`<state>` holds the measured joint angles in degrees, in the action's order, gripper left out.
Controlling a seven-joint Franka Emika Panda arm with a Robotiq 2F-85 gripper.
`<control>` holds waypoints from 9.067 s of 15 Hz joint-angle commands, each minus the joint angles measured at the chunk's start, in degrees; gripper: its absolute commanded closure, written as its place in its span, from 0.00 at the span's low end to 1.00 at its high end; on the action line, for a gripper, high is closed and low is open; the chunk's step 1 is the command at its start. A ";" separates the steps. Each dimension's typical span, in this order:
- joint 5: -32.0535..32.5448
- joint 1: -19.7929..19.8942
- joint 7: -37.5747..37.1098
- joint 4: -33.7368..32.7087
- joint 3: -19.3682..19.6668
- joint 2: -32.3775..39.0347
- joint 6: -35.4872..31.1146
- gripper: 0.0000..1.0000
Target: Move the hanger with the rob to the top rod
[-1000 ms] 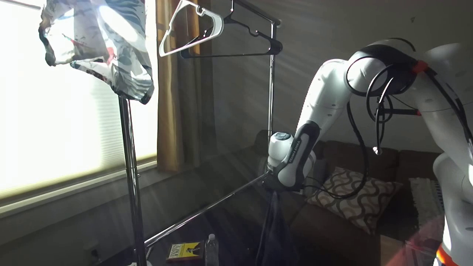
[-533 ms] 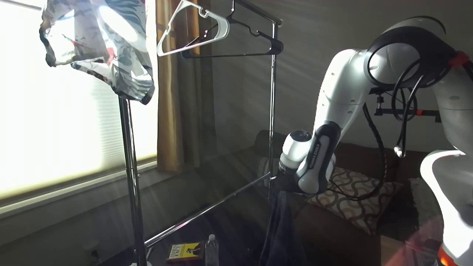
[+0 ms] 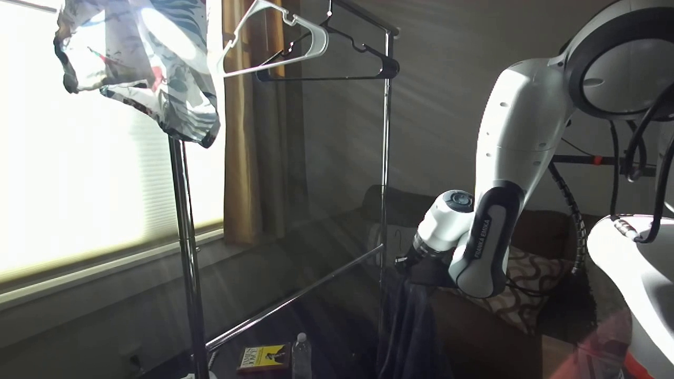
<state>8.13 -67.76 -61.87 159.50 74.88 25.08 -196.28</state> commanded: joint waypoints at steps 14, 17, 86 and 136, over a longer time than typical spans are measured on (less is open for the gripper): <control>14.65 -15.25 0.73 -0.95 20.49 -0.92 9.65 0.98; 14.79 -21.65 1.19 -1.07 32.59 2.46 8.75 0.98; -35.37 -57.25 31.94 -6.53 69.09 39.83 14.54 0.98; -78.76 -22.84 127.81 -54.65 74.55 1.84 88.30 0.98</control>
<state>-64.68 -99.22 57.16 112.12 149.50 32.35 -116.39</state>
